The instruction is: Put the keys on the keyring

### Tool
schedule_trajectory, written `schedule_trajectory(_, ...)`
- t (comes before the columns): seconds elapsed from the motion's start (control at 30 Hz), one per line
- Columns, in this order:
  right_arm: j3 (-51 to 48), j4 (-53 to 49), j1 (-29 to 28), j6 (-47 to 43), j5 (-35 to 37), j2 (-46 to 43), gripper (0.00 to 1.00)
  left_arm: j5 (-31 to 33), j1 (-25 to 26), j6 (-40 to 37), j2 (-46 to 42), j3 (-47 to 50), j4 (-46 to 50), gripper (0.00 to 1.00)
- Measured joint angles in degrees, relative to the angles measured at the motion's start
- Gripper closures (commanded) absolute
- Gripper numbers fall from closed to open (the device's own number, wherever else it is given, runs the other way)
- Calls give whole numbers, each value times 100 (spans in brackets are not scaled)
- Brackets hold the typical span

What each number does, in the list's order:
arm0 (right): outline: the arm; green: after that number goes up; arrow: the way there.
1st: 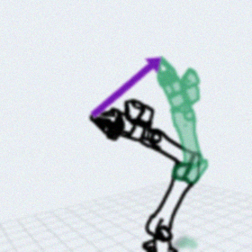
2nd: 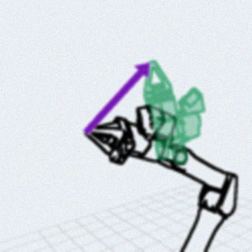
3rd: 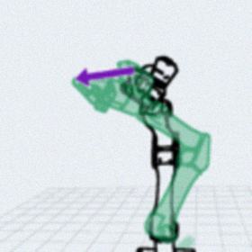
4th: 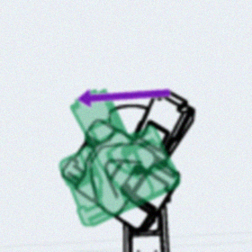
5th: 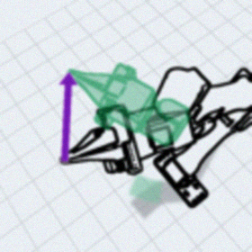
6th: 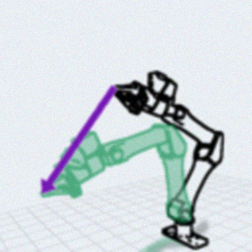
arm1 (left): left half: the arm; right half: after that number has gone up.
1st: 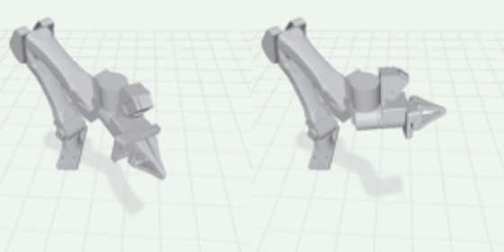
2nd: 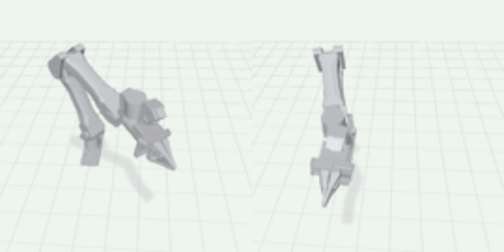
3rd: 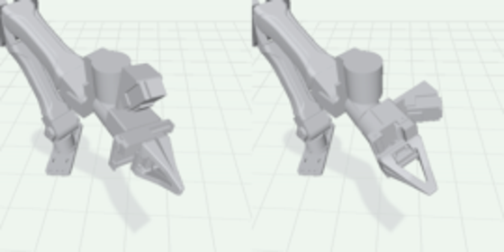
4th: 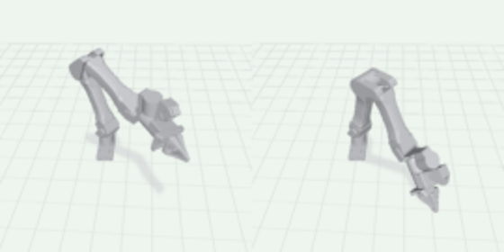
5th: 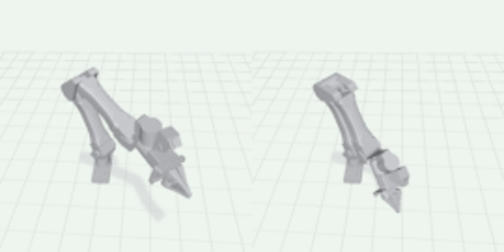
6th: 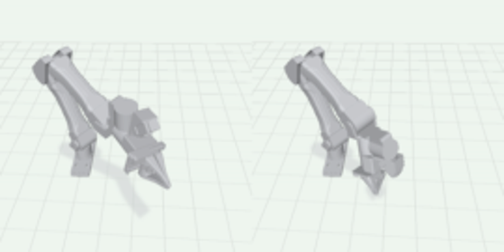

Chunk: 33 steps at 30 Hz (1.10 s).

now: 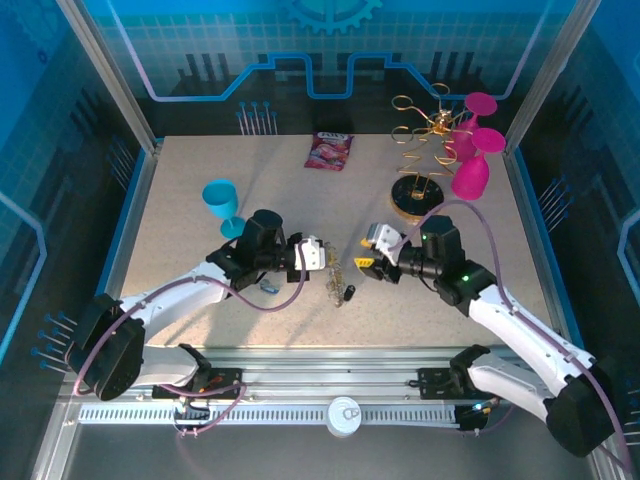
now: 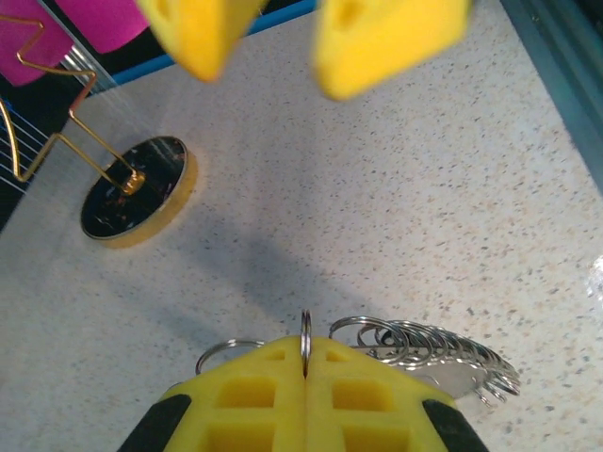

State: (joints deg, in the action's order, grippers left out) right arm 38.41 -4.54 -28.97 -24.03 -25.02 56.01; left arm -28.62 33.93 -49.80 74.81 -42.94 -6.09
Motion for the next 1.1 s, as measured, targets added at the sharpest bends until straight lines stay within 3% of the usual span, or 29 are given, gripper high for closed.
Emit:
schedule_trajectory(0.17,46,22,-188,-922,-120,507,71,37,0,-411,-2,2,-70,100)
schedule_trajectory(0.57,66,778,-514,-1357,140,1143,76,-125,0,-256,-15,4,-278,100)
schedule_trajectory(0.77,63,911,-516,-1360,247,1139,81,-358,-55,240,-107,225,-660,100)
schedule_trajectory(1.1,55,846,-514,-1401,118,881,82,-898,-317,1665,-133,896,-2221,100)
